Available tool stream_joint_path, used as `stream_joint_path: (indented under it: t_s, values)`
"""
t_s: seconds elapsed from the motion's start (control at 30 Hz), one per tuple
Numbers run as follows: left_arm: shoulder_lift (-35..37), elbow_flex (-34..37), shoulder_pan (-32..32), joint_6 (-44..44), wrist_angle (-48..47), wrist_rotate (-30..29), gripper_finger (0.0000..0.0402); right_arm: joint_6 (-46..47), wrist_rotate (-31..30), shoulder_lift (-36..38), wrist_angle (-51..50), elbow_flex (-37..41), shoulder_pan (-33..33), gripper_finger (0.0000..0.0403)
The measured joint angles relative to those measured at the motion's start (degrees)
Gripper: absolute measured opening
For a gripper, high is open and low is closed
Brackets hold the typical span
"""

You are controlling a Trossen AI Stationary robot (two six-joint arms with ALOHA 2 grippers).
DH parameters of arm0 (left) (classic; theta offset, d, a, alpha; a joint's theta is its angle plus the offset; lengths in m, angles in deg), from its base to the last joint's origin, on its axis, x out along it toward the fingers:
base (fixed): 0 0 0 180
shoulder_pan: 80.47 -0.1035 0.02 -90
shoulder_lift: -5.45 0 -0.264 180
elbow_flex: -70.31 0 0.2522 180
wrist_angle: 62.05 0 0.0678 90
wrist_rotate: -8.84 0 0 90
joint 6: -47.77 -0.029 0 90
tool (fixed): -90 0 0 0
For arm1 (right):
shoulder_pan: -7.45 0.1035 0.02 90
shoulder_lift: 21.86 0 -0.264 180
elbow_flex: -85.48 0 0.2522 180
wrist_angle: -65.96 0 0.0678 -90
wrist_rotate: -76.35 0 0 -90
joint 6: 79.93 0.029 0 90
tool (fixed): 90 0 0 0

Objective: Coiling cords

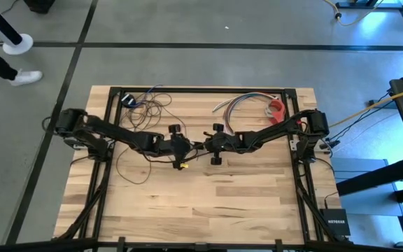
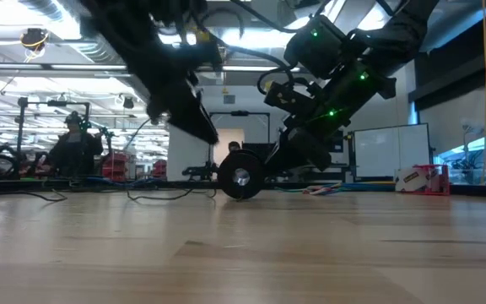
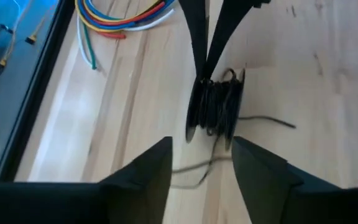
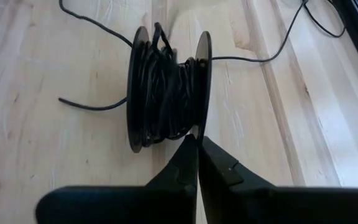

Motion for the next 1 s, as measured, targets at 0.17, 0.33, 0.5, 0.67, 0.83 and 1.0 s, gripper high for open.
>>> stream_joint_path:
  t_s: [0.17, 0.33, 0.5, 0.67, 0.83, 1.0]
  values:
    - [5.62, -2.03, 0.3, 3.1, -10.14, 0.0, 0.0175, 0.01, 0.01, 0.0, -0.12, 0.0, -0.02, 0.0005]
    - [10.11, -1.04, 1.02, 7.28, -13.11, 1.94, 0.0171, 0.0, 0.0, 0.0, -0.17, 0.0, -0.02, 0.0005]
    - [9.34, 3.44, 2.26, 10.74, -10.11, 12.88, 0.0164, 0.0, 0.02, -0.02, 0.02, 0.0, -0.02, 0.0005]
    - [7.46, 9.84, 2.29, 12.47, -3.53, 15.52, 0.0156, 0.02, 0.02, -0.02, 0.06, 0.0, 0.0, 0.0005]
    - [7.49, 14.04, 1.58, 13.79, 1.13, 15.52, 0.0153, 0.04, 0.02, -0.04, 0.53, 0.0, -0.02, 0.0005]
    - [4.97, 17.7, 1.44, 11.3, 10.3, 15.74, 0.0152, 0.04, 0.54, -0.09, 1.01, 0.04, -0.02, 0.0005]
